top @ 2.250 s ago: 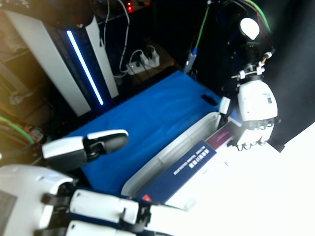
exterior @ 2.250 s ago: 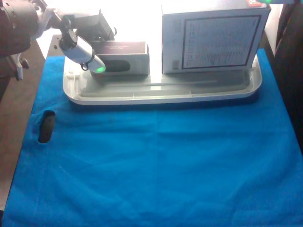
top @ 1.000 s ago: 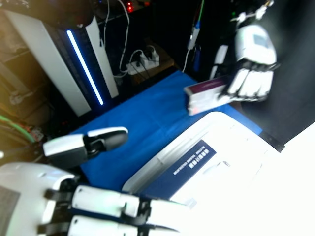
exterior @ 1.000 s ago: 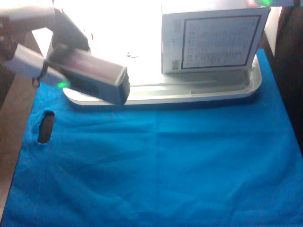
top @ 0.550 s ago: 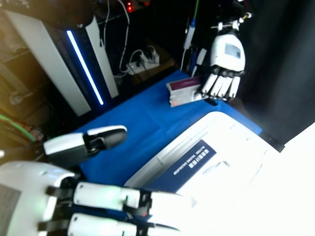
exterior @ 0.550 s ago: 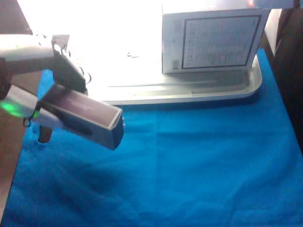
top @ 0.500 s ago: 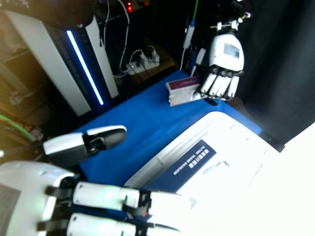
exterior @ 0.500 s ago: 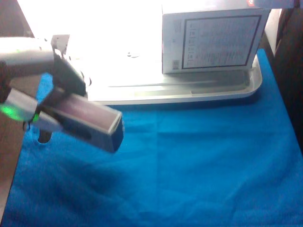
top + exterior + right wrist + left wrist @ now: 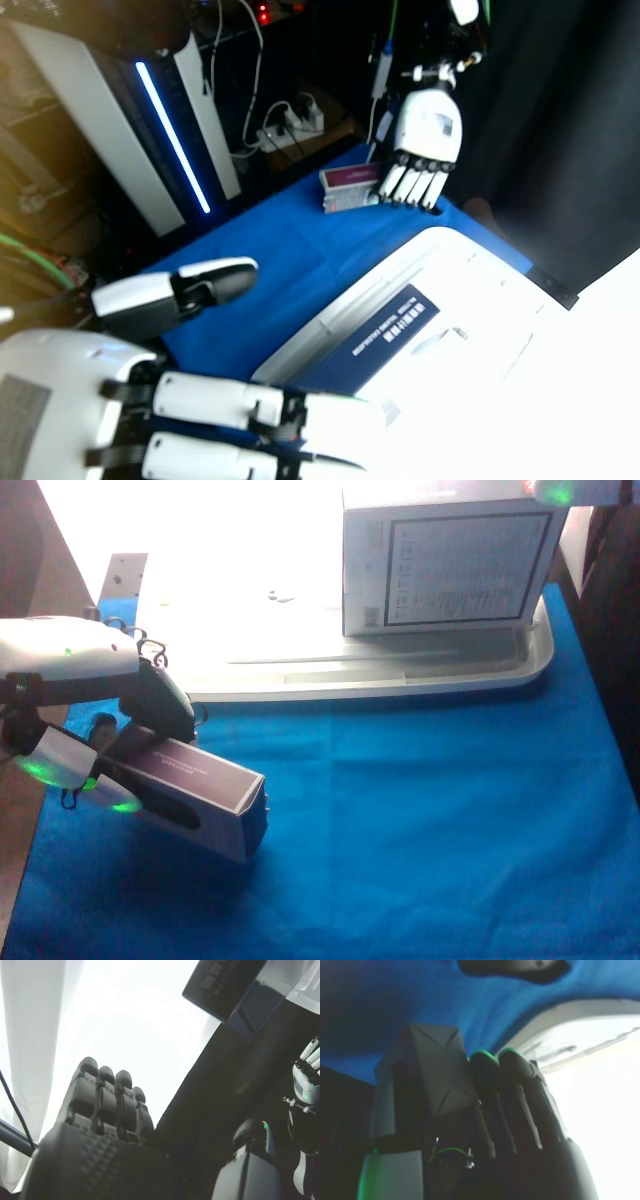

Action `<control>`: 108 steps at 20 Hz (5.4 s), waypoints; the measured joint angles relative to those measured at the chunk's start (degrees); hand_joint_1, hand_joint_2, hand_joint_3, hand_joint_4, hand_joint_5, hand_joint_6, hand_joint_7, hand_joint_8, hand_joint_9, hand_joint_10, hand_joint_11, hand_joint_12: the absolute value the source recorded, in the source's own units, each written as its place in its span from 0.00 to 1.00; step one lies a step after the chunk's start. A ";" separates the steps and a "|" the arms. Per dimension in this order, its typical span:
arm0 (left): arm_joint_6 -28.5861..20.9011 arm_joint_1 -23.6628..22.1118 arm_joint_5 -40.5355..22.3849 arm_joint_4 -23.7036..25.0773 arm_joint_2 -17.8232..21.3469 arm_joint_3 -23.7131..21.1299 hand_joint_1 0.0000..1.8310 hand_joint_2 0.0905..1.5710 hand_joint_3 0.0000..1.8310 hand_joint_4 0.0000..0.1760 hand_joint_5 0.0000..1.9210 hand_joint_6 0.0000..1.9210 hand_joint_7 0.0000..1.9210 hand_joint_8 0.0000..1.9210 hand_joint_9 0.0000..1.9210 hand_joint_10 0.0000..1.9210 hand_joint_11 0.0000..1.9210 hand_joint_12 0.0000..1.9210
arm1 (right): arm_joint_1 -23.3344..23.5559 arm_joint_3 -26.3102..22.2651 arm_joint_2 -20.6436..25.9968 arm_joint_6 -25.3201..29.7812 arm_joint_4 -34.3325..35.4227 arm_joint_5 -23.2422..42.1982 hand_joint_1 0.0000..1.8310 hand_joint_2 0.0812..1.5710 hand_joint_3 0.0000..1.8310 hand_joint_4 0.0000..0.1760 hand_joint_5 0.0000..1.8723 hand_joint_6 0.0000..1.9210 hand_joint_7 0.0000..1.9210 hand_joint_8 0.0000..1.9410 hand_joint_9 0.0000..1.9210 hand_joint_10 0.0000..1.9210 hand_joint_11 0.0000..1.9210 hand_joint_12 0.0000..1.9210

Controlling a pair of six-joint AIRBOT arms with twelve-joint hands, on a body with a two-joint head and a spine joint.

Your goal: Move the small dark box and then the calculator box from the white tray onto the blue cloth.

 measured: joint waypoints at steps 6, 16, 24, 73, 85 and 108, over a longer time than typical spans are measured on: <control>0.04 0.02 1.05 1.20 -0.07 0.07 0.49 0.50 0.00 0.03 0.46 0.04 0.42 0.13 0.25 0.39 0.02 0.74 | 0.00 -0.02 -0.11 0.00 -0.02 0.00 0.28 0.46 0.00 0.62 0.06 0.00 0.10 0.00 0.07 0.00 0.01 0.20; 0.22 -0.04 0.15 1.53 0.09 -0.57 0.41 0.49 0.00 0.36 0.19 0.00 0.21 0.00 0.20 0.07 0.05 0.38 | -0.13 0.00 -0.37 -0.02 -0.02 0.00 0.30 0.47 0.00 0.72 0.04 0.00 0.09 0.00 0.10 0.00 0.00 0.44; 2.34 -7.93 0.50 4.20 0.72 -0.37 0.29 0.42 0.00 0.77 0.00 0.00 0.00 0.00 0.00 0.00 0.00 0.03 | -0.13 2.16 -1.46 0.02 2.86 -0.13 0.36 0.42 0.00 1.00 0.00 0.00 0.00 0.00 0.00 0.00 0.00 0.29; 32.17 -2.64 2.21 -43.06 -2.21 8.59 0.24 0.43 0.00 0.03 0.00 0.00 0.00 0.00 0.01 0.00 0.00 0.04 | 4.46 5.68 -8.52 18.18 -20.22 -7.10 0.63 0.70 0.00 0.00 0.51 0.53 0.65 0.34 0.60 0.71 0.53 0.90; 38.10 2.16 -2.89 -55.63 -0.35 8.33 0.23 0.45 0.00 0.53 0.00 0.00 0.00 0.00 0.00 0.00 0.00 0.00 | 4.52 -7.58 -0.04 10.25 -21.49 -1.79 0.63 0.69 0.00 0.00 0.53 0.49 0.68 0.23 0.58 0.70 0.49 0.94; 38.23 3.58 -5.46 -55.54 0.72 5.86 0.20 0.46 0.00 0.61 0.00 0.00 0.01 0.00 0.00 0.00 0.00 0.00 | -8.02 -9.40 0.24 8.96 -16.44 -2.97 0.63 0.69 0.00 0.00 0.53 0.49 0.70 0.02 0.64 0.39 0.49 0.77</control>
